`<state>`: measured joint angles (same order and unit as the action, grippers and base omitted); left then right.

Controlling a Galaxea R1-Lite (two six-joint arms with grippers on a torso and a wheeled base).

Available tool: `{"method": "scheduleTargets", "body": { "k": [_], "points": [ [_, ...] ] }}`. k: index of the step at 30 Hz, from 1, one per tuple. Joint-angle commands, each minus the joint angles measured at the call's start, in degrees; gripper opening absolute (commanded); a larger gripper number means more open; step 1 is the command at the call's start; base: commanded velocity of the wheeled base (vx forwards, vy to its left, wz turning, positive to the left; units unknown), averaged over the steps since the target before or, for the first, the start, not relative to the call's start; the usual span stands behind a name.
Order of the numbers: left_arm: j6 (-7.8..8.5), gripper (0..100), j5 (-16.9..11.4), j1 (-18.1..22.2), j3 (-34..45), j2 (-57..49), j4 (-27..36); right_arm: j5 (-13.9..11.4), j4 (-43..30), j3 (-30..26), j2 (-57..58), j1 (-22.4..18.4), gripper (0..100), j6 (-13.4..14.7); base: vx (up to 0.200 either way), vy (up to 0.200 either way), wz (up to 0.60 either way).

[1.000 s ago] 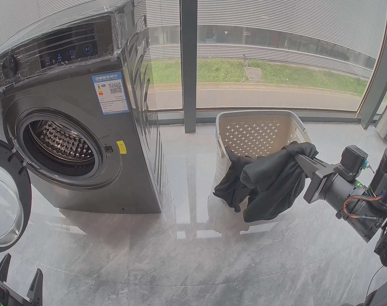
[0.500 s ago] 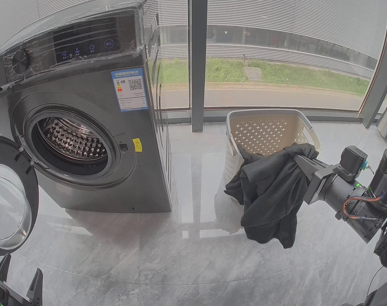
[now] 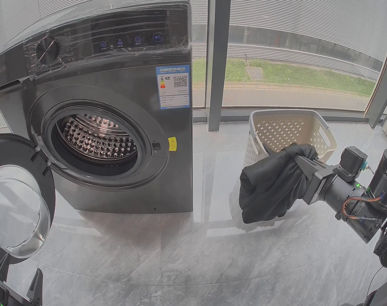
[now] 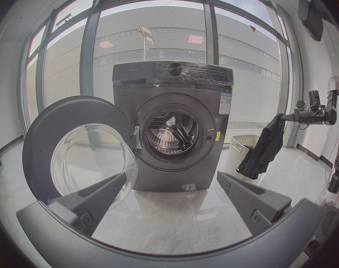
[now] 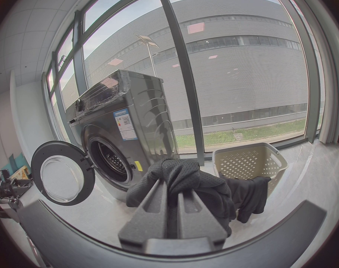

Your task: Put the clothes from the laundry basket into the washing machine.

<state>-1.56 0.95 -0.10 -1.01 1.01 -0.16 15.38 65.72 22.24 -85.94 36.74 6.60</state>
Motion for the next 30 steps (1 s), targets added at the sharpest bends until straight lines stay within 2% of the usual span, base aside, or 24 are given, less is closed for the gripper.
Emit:
{"method": "scheduleTargets", "body": {
  "k": [1,18,30],
  "points": [
    [-0.02,100,0.02,0.01,0.92,-1.01,-0.02,0.00,0.02,0.00,-0.10,0.08,0,0.00,0.000,0.200,0.00],
    [-0.02,100,0.02,0.01,0.92,-1.01,-0.02,0.00,0.02,0.00,-0.10,0.08,0,0.00,0.000,0.200,0.00],
    [-0.02,100,0.02,0.01,0.92,-1.01,-0.02,0.00,-0.07,-0.09,-0.10,0.17,0,0.00,0.000,0.000,0.00]
  ]
}}
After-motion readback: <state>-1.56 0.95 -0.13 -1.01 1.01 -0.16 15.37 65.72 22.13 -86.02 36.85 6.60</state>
